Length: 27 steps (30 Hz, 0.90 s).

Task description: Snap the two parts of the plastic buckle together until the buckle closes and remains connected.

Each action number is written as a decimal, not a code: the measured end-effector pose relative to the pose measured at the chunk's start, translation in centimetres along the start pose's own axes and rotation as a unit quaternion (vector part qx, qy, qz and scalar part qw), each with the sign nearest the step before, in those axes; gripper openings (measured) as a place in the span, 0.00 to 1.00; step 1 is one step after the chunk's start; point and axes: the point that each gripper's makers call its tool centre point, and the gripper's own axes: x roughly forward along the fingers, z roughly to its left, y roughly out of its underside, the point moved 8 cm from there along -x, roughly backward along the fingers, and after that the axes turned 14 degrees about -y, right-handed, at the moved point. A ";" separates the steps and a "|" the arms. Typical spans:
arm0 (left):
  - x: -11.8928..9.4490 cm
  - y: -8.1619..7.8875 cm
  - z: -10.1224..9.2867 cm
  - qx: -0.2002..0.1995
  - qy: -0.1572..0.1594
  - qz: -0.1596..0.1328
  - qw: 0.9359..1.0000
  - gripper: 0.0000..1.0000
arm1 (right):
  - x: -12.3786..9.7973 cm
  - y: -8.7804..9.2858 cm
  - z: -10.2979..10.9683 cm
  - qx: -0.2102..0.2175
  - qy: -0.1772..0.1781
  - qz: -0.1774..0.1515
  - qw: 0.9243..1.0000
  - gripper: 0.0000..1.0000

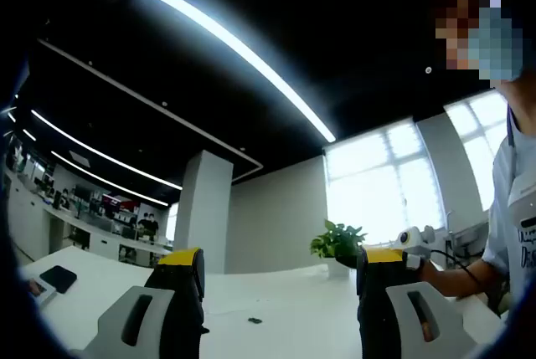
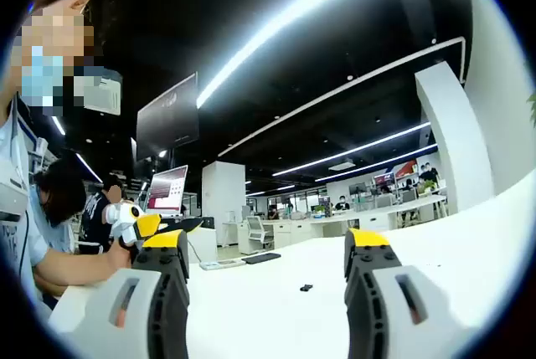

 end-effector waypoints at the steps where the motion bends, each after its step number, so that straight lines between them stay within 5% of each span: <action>1: 0.1 0.1 0.0 -0.003 -0.001 0.005 1.000 0.75 | -0.1 -0.1 -0.1 -0.003 0.002 -0.001 1.000 0.78; 27: -0.1 -0.1 -0.3 -0.058 -0.004 0.014 0.998 0.75 | -0.4 -0.8 -0.1 -0.004 0.007 -0.007 1.000 0.74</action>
